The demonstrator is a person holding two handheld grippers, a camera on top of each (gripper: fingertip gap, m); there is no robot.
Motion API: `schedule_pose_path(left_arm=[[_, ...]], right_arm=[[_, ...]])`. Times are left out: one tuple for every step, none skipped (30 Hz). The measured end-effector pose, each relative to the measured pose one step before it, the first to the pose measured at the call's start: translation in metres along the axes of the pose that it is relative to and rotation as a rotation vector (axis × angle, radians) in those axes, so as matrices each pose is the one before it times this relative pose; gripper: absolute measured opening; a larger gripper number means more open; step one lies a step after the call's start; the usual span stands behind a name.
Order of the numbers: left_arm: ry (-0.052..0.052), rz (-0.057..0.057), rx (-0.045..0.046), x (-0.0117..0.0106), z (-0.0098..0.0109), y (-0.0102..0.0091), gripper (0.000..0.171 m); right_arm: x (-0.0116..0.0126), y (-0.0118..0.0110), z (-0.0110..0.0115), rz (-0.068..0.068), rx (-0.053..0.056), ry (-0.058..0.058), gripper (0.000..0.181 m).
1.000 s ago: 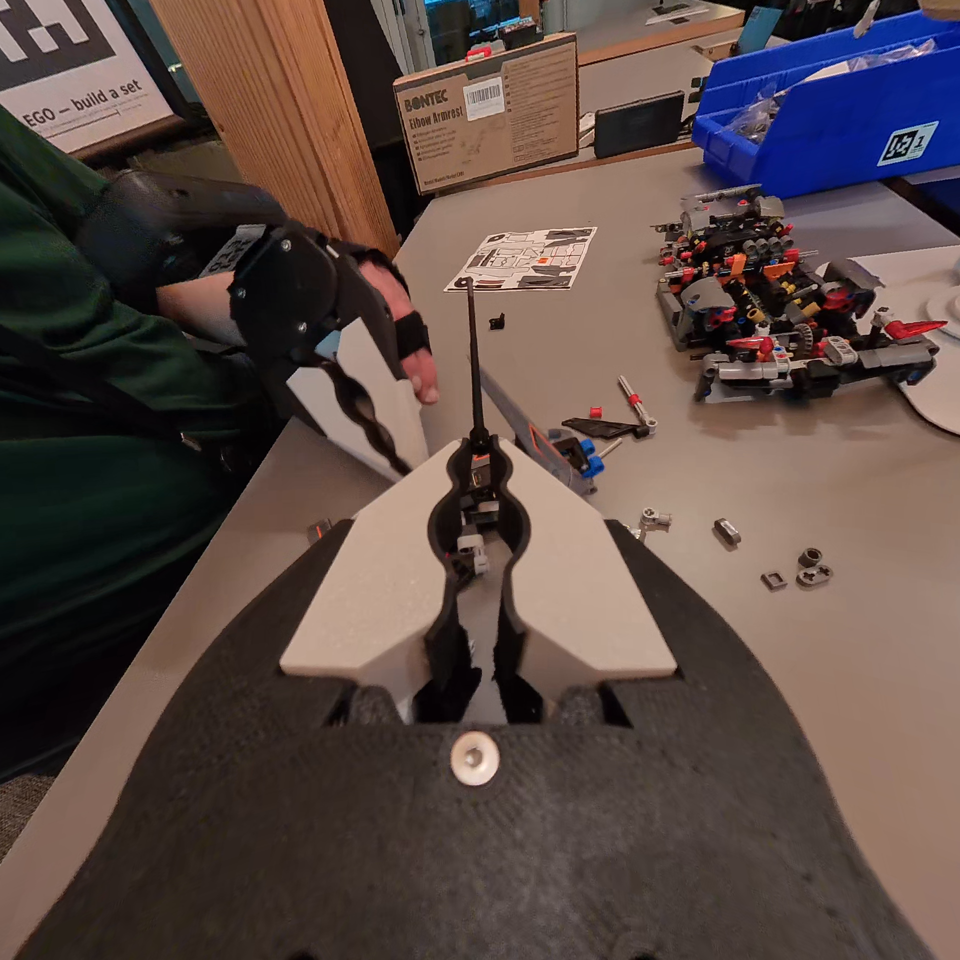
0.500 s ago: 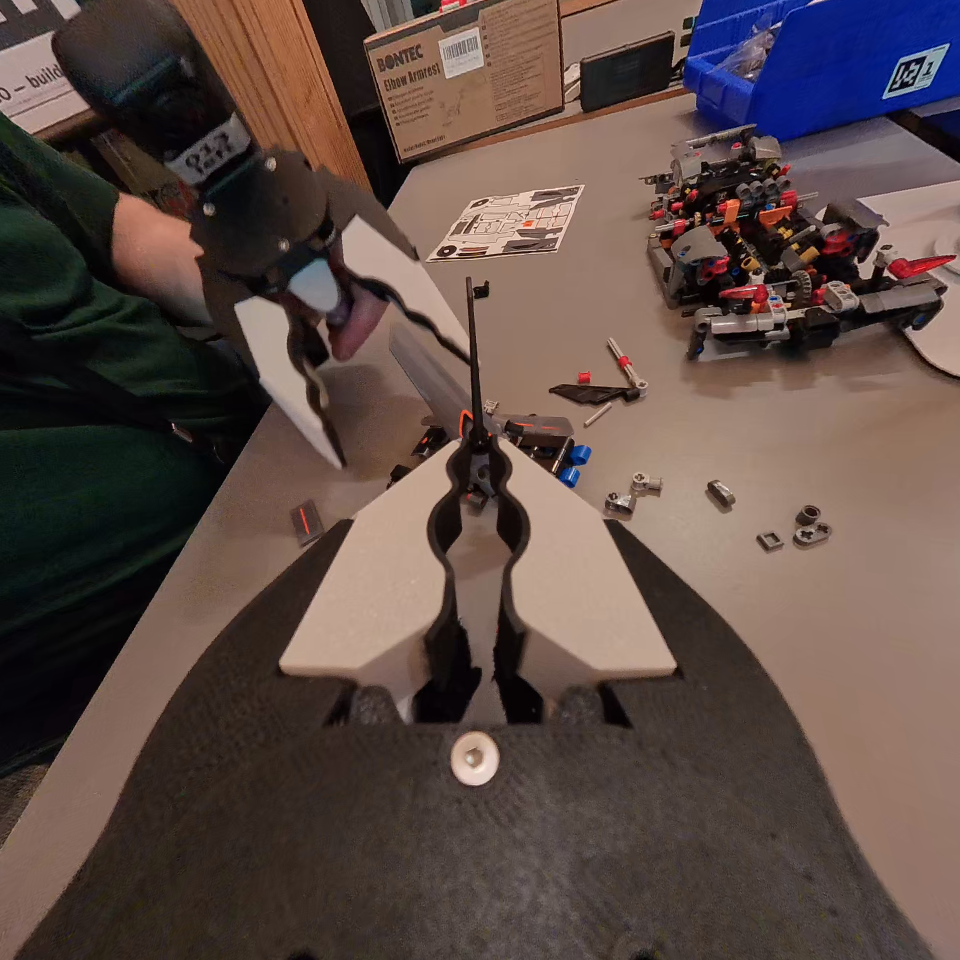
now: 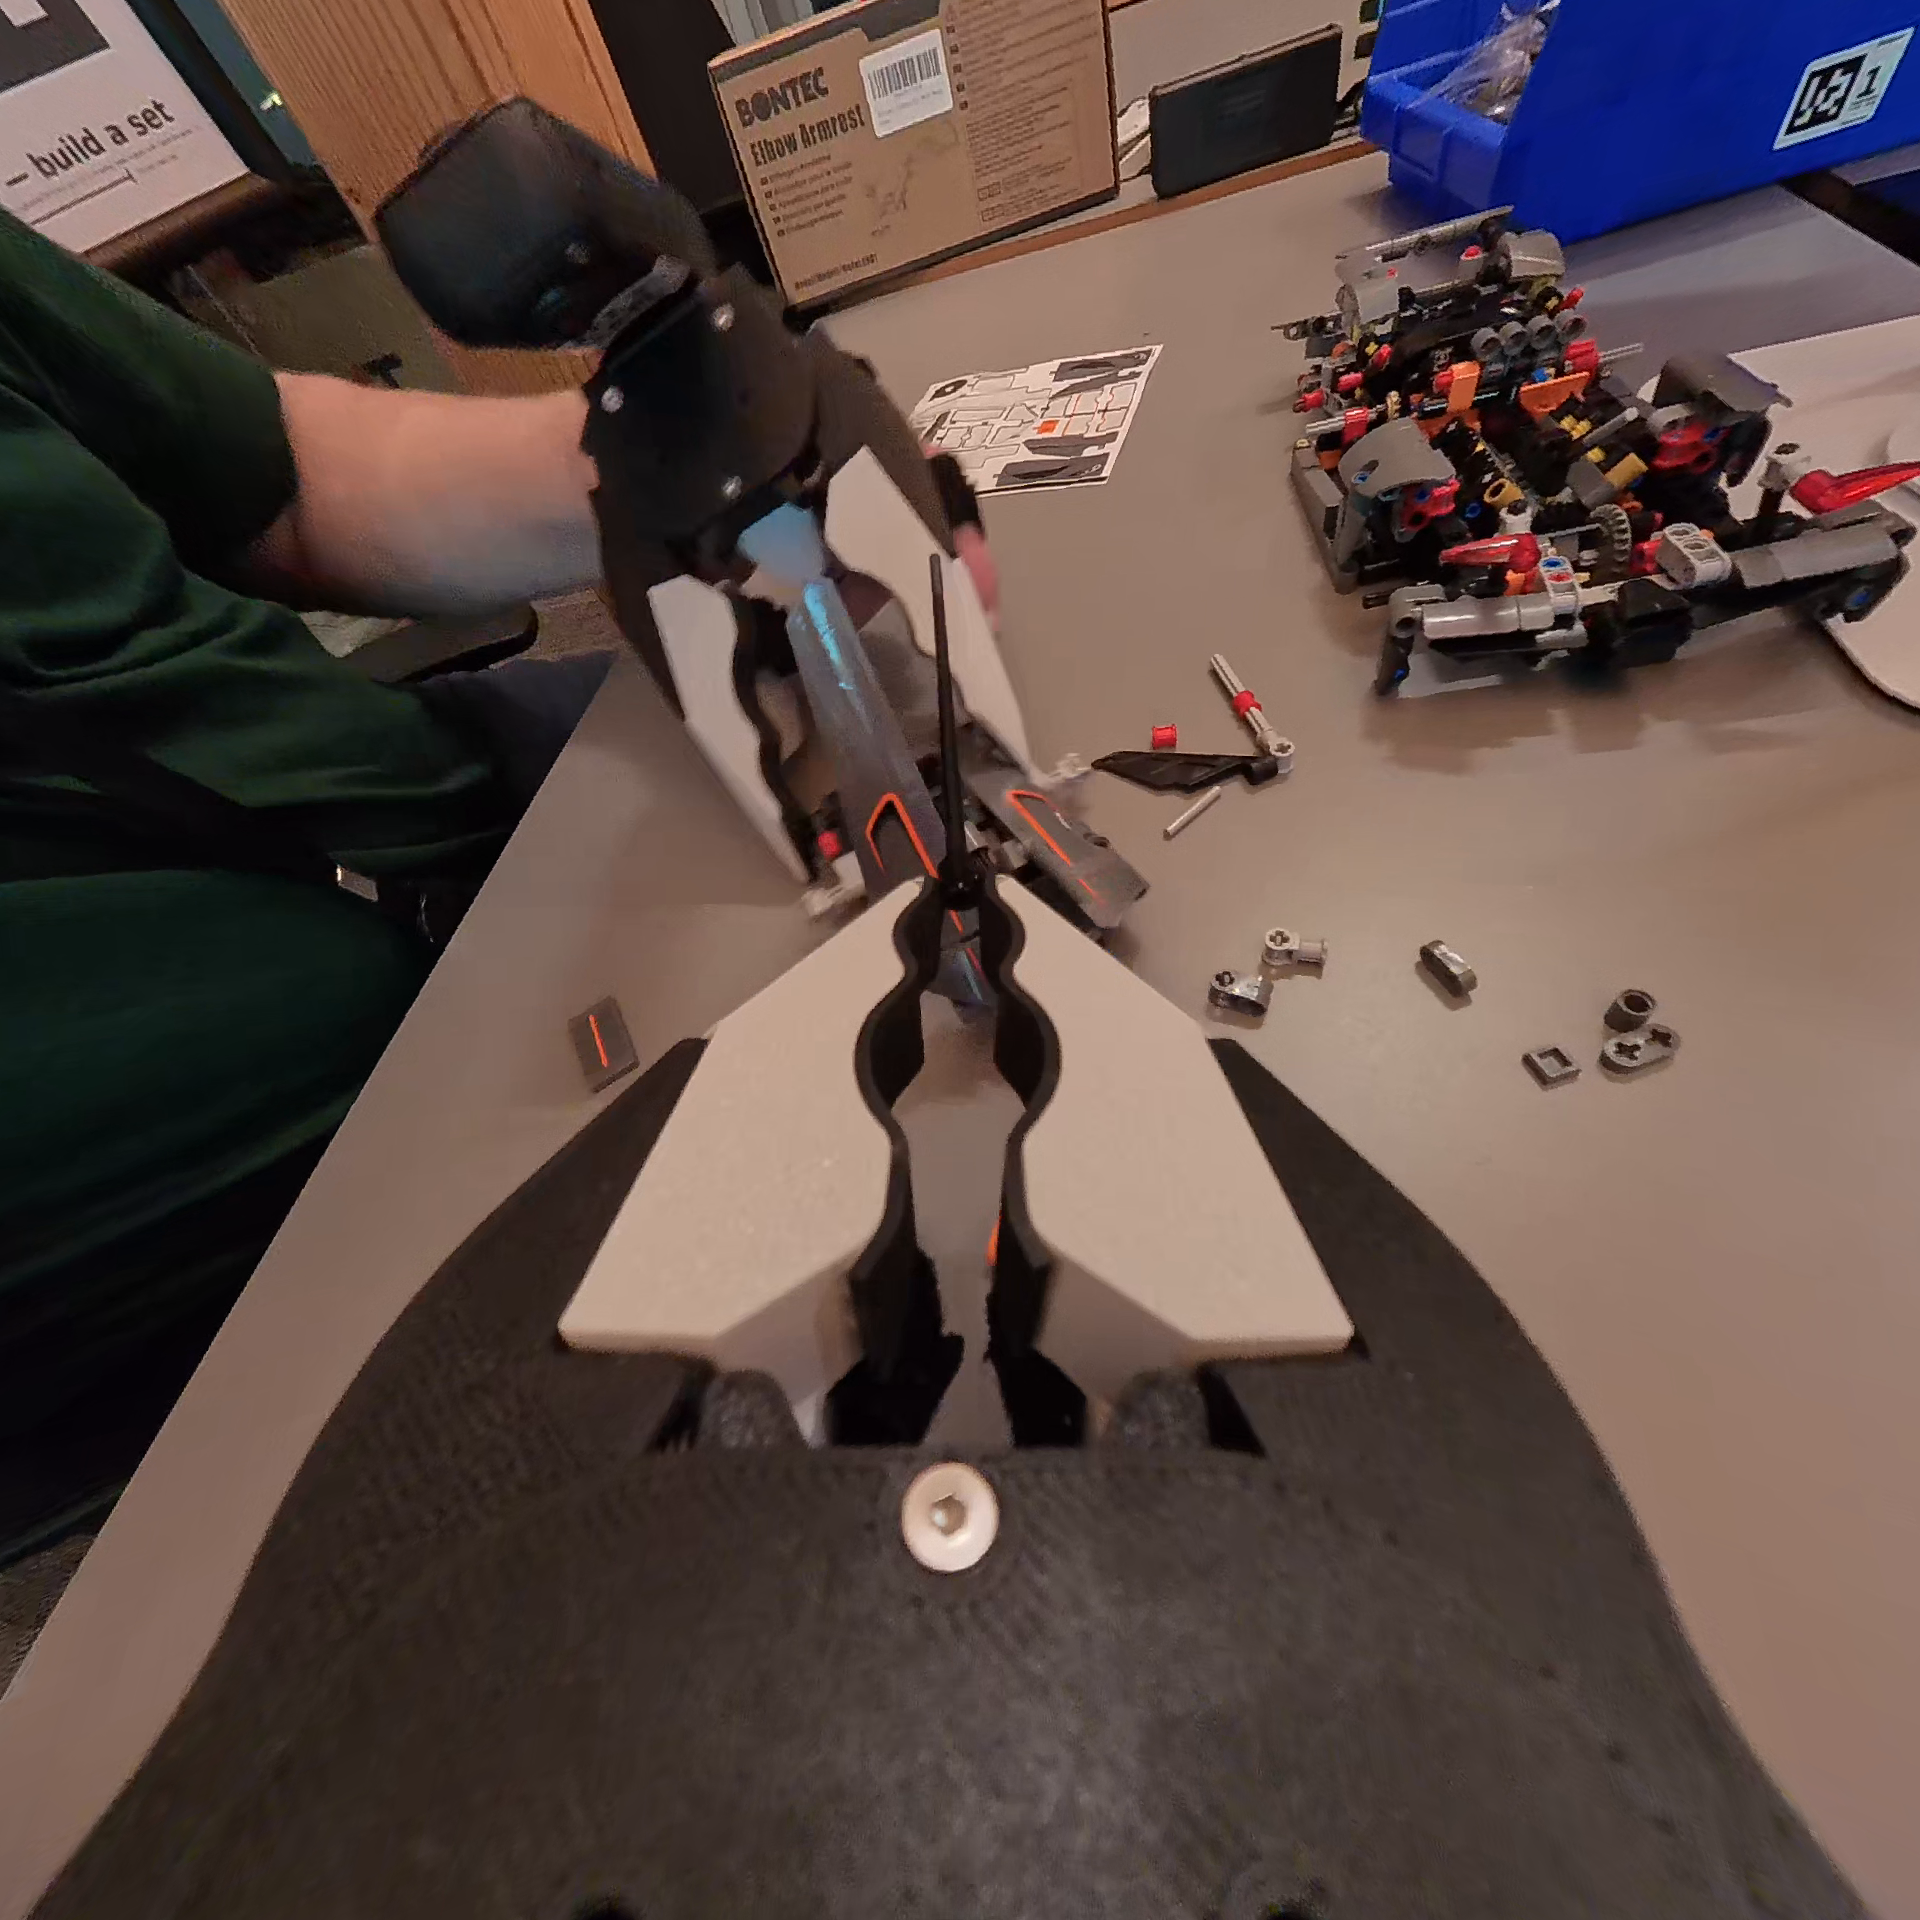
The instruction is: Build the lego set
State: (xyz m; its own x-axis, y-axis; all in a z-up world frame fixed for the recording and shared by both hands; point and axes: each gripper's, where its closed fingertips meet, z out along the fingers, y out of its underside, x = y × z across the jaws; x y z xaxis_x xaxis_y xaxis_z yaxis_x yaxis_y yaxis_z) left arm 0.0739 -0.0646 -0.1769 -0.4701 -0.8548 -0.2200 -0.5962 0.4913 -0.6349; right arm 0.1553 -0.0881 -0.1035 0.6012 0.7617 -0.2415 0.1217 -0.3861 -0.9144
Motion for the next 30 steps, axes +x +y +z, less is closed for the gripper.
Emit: schedule_pose_path(left_arm=[[0.0072,0.0444,-0.00382,-0.00622,-0.00437,0.0056,0.074],[0.0019,0.0326,0.00477,-0.00587,-0.00439,0.00325,0.074],[-0.0025,0.0206,0.01776,-0.00567,-0.00556,0.00098,0.076],[-0.0003,-0.0148,0.01973,-0.00515,-0.00547,-0.00025,0.078],[0.0052,-0.0296,0.00453,-0.0034,-0.0049,-0.00038,0.082],[-0.0243,-0.0184,0.01413,-0.00547,-0.00475,-0.00365,0.076],[0.0013,-0.0006,0.04301,0.00145,-0.00329,-0.00948,0.07],[0.0272,0.0025,0.04376,0.0069,-0.00047,-0.01097,0.07],[0.0009,-0.0144,0.01377,0.00202,0.00348,-0.00723,0.067],[0.0029,-0.0062,-0.00829,0.00172,0.00586,-0.00318,0.064],[0.0036,0.0055,0.00404,0.00173,0.00622,-0.00434,0.062],[-0.0009,-0.0048,0.01304,-0.00026,0.00613,-0.00476,0.058],[0.0141,-0.0088,0.00313,0.00082,0.00596,-0.00242,0.054],[0.0174,0.0069,-0.00076,0.00132,0.0046,-0.0014,0.051],[-0.0085,0.0165,0.01151,-0.00218,0.00295,-0.00298,0.045],[0.009,0.0072,0.01161,0.00016,0.00227,-0.00322,0.042],[0.0289,-0.0032,0.01058,0.00247,0.0022,-0.00316,0.039],[0.015,-0.0009,0.00289,0.00039,0.0022,-0.00199,0.037],[0.0028,0.0011,-0.00811,-0.00164,0.00216,0.00004,0.035],[0.0093,0.0029,-0.00369,-0.00073,0.00152,0.00001,0.031],[0.0041,-0.004,0.00283,-0.00163,0.00108,-0.00056,0.029],[0.0155,-0.0097,0.01226,-0.00006,0.00051,-0.00162,0.026],[0.019,-0.0118,0.01623,0.0007,0.00059,-0.00213,0.022],[0.0117,-0.0047,0.00789,0.00019,0.00098,-0.00077,0.019],[0.0118,0.0039,-0.0018,0.00094,0.00137,0.00043,0.016],[0.0082,0.0034,0.00138,0.00063,0.00137,-0.00037,0.014],[0.0035,0.0029,0.00363,-0.00008,0.00106,-0.00083,0.012],[0.0031,0.0058,0.00201,-0.00007,0.00085,-0.00043,0.007],[0.0001,0.0069,0.00431,-0.00056,0.00062,-0.00045,0.007],[0.0092,0.0002,0.00558,0.00077,0.00036,-0.00056,0.006]], right_arm=[[-0.00106,0.00084,0.00229,0.0,-0.0041,-0.0053,0.005],[-0.00107,0.00115,0.00261,-0.0012,-0.0065,-0.0046,0.005],[-0.00076,0.00143,0.00278,-0.0018,-0.0086,-0.0023,0.004],[-0.00007,0.00153,0.00235,-0.0012,-0.0065,-0.0005,0.004],[-0.00002,0.00143,0.00218,0.0014,-0.0046,-0.0028,0.004],[0.00012,0.00187,0.00176,-0.002,-0.0076,0.0009,0.004],[-0.00043,0.00152,0.00128,-0.0034,-0.007,-0.0014,0.004],[-0.00057,0.0006,0.00106,0.0008,-0.0015,-0.0045,0.004],[-0.00063,0.00063,0.00081,0.0033,0.0,-0.0071,0.004],[-0.00006,0.00169,0.00051,0.0011,-0.0042,-0.0032,0.004],[-0.00032,0.00201,0.00011,0.0001,-0.0087,-0.0029,0.004],[0.00001,0.00042,-0.00037,-0.0022,-0.0064,0.002,0.004],[-0.00061,-0.00088,-0.00108,-0.0048,-0.0018,0.0026,0.004],[-0.00125,-0.00122,-0.00161,-0.0077,-0.002,0.0021,0.004],[-0.00162,-0.00241,-0.00215,-0.0057,0.0013,0.0025,0.004],[-0.00141,-0.00427,-0.00248,-0.0058,0.0104,0.0045,0.004],[-0.00159,-0.00433,-0.00184,0.0006,0.014,0.0024,0.004],[-0.00148,-0.00167,-0.00076,0.0059,-0.0004,0.0044,0.004],[-0.00119,0.00111,-0.00066,0.003,-0.0101,0.0137,0.004],[-0.00153,0.00111,-0.00089,0.0026,0.0005,0.0133,0.004],[-0.00066,0.00176,-0.00102,0.0124,0.0063,0.0119,0.004],[-0.00007,0.00314,-0.00089,0.0145,0.0019,0.0095,0.004],[0.001,0.00395,-0.00072,0.0083,-0.0034,0.0124,0.004],[0.00155,0.00257,-0.00036,0.0069,0.0006,0.0123,0.004],[0.00119,0.00088,0.00025,0.0089,0.0052,0.0065,0.004],[0.00014,0.00079,0.00087,0.0043,0.0006,0.0,0.004],[0.00043,0.00071,0.00122,-0.0024,-0.0026,0.003,0.004],[0.00007,0.00042,0.0014,-0.0003,-0.0031,0.0004,0.004],[-0.00105,-0.00003,0.00142,0.0007,-0.0009,-0.0063,0.004],[-0.0007,0.0002,0.00145,-0.0004,0.0003,-0.0034,0.004]])
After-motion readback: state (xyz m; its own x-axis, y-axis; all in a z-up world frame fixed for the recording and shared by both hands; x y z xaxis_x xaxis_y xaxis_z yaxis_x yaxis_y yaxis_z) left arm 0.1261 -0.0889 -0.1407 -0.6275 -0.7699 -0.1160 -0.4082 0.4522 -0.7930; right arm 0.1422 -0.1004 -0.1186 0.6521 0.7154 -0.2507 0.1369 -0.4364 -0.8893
